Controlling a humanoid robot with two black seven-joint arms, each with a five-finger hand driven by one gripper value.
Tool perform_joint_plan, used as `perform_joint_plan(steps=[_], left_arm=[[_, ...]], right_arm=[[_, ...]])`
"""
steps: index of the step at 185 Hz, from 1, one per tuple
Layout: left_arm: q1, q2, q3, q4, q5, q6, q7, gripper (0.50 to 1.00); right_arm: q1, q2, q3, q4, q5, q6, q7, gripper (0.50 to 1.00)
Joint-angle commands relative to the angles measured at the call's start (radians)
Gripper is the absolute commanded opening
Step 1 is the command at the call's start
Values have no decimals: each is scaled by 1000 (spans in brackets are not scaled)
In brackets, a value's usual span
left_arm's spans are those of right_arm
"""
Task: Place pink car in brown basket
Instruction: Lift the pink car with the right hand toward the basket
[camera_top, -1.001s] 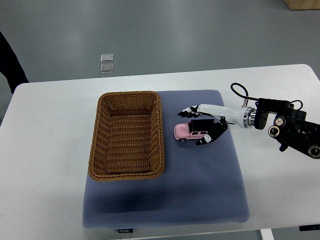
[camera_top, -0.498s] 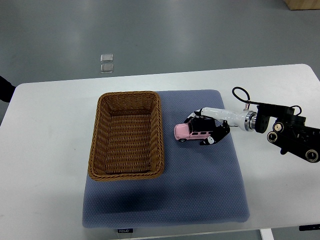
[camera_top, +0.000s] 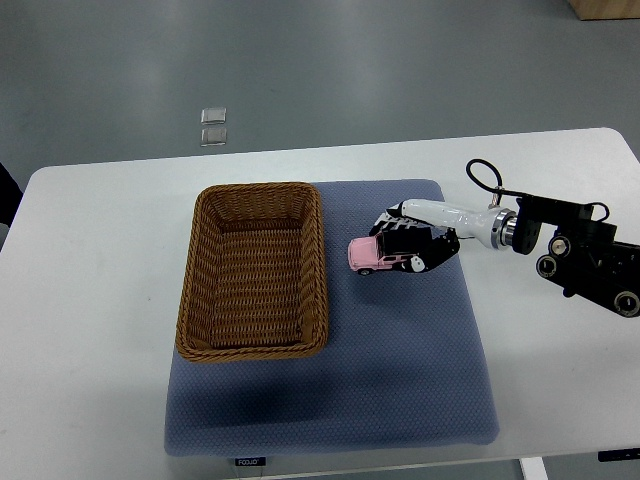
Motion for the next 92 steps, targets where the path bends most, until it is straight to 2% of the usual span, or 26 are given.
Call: perform_joint_plan(steps=[1,57,92], left_arm=[[0,0,0,0,0,0,0,1000],[0,0,0,2,0,0,0,1000],[0,0,3,-4,0,0,0,1000]], right_arm=[[24,-32,9,29,7,8,15,500],[139,-13,15,72,85,34,15,500],[193,100,-2,46,114,33,7,500]])
